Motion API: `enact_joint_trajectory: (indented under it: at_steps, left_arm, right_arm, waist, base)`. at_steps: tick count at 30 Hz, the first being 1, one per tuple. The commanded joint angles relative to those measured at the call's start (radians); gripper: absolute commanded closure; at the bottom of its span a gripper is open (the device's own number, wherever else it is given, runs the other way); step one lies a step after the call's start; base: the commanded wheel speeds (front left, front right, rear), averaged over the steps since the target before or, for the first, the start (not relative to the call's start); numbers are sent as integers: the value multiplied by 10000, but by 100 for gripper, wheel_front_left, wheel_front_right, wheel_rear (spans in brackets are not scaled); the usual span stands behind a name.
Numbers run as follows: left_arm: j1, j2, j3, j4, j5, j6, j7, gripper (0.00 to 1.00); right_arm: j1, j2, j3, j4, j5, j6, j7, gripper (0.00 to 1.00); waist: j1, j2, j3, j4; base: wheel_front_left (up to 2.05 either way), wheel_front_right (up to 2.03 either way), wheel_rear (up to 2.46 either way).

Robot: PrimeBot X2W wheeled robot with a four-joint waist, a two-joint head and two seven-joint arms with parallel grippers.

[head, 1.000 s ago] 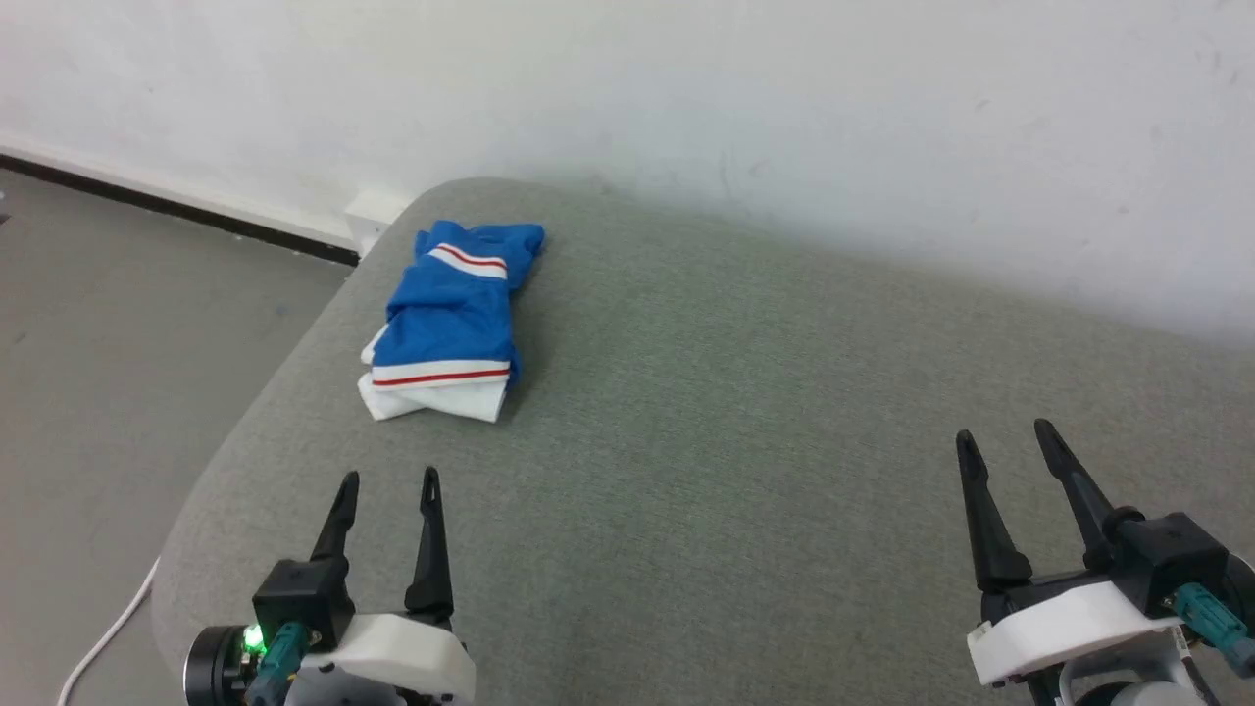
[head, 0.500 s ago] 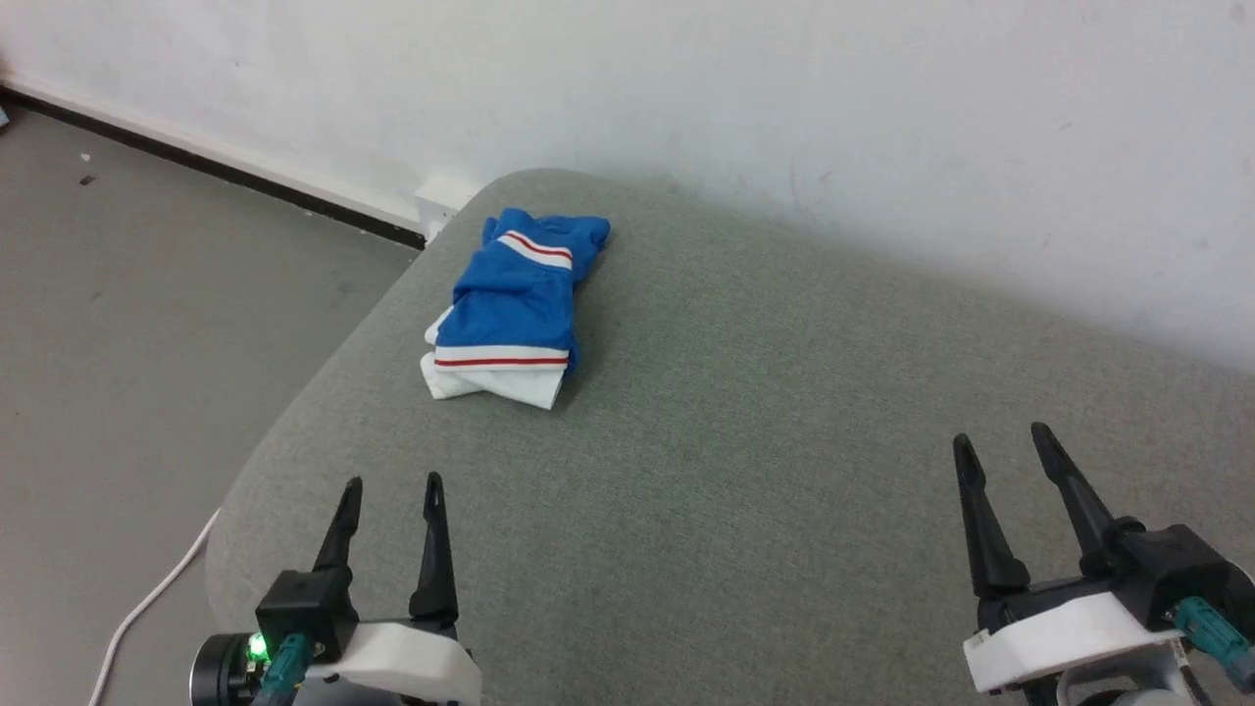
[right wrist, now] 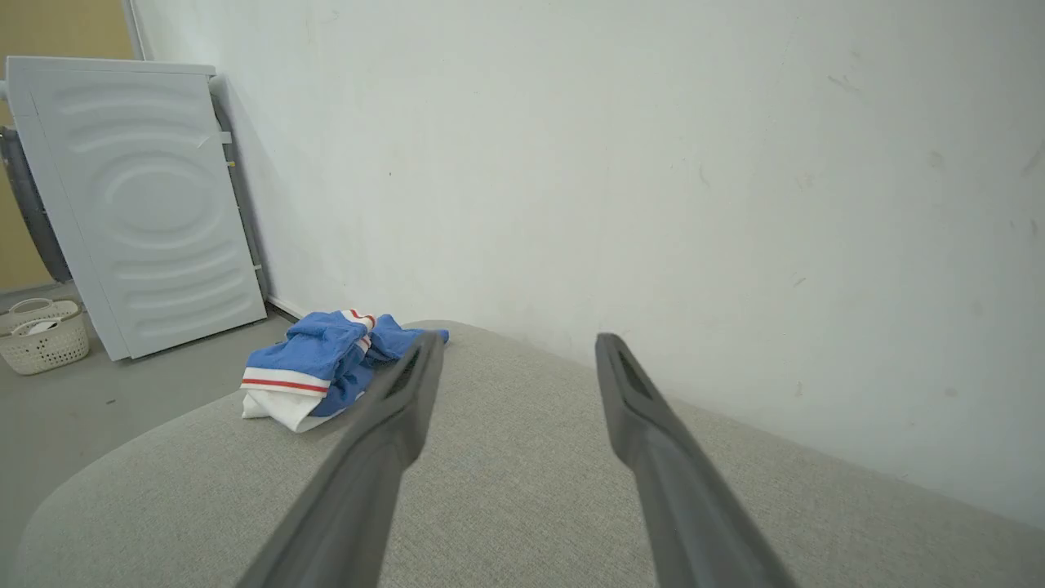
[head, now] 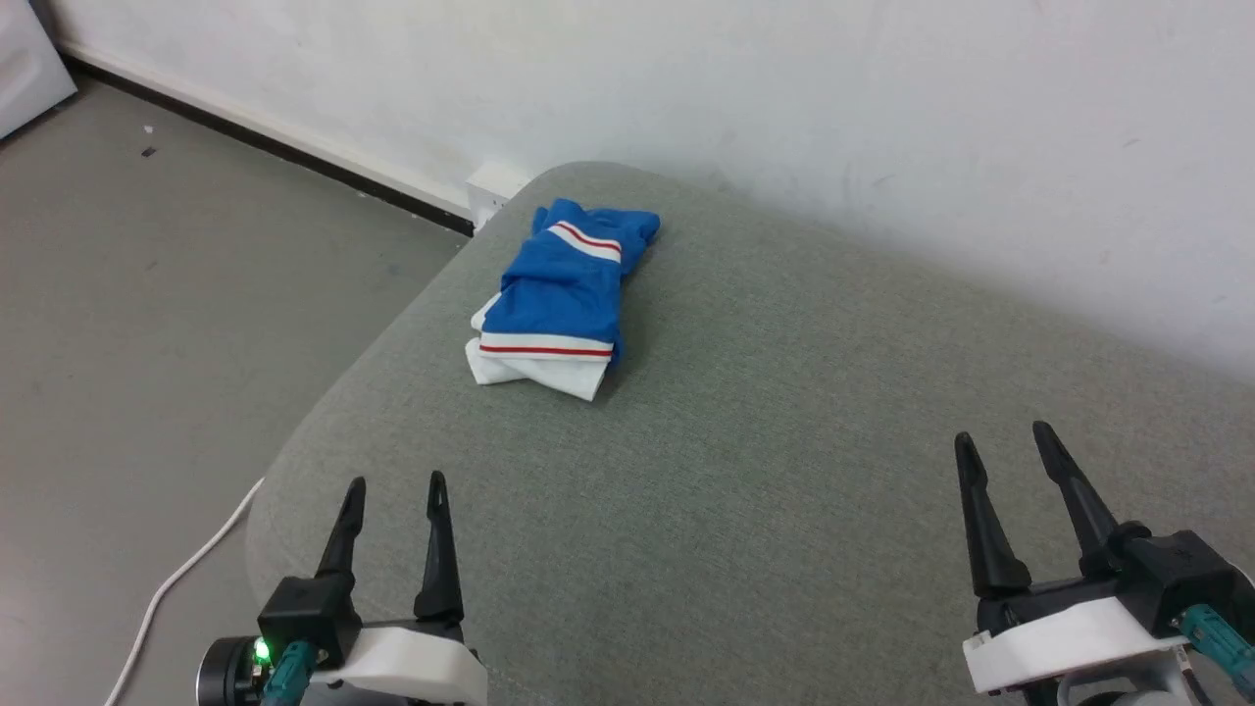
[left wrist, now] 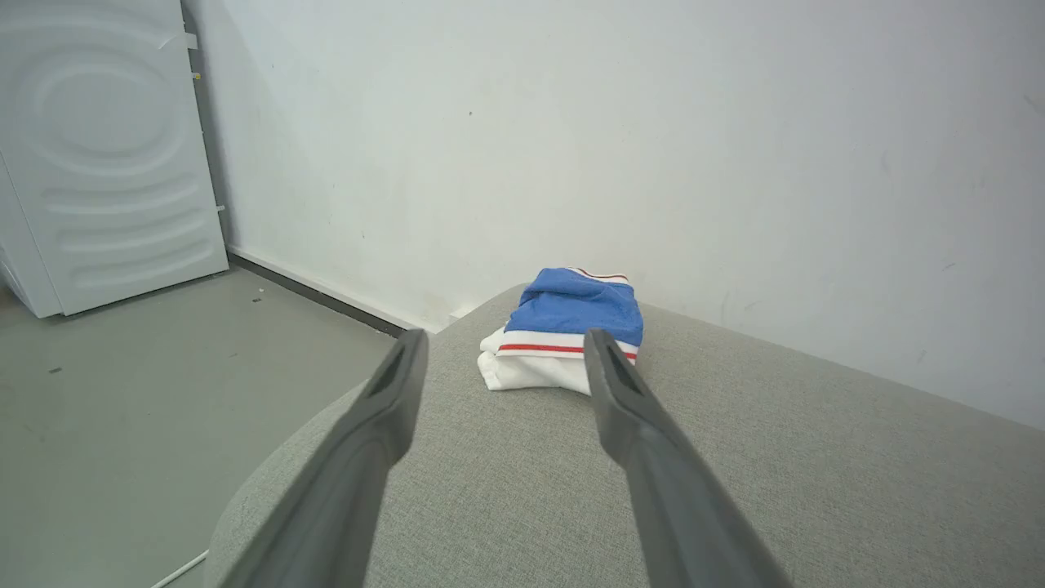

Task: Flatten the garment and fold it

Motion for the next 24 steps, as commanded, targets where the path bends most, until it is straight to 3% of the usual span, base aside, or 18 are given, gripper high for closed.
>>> enact_joint_trajectory:
  at_steps: [1, 24]
  left_arm:
    - [175, -14, -50, 46, -106, 81, -134, 0]
    - [282, -17, -295, -23, -408, 338, -485, 0]
  right_arm:
    - [67, 30, 3, -44, 112, -8, -119, 0]
    - [169, 36, 49, -51, 275, -9, -469, 0]
  waist:
    - [0, -2, 28, 104]
    - [0, -2, 103, 838]
  base:
    - [0, 0, 0]
    - [0, 0, 0]
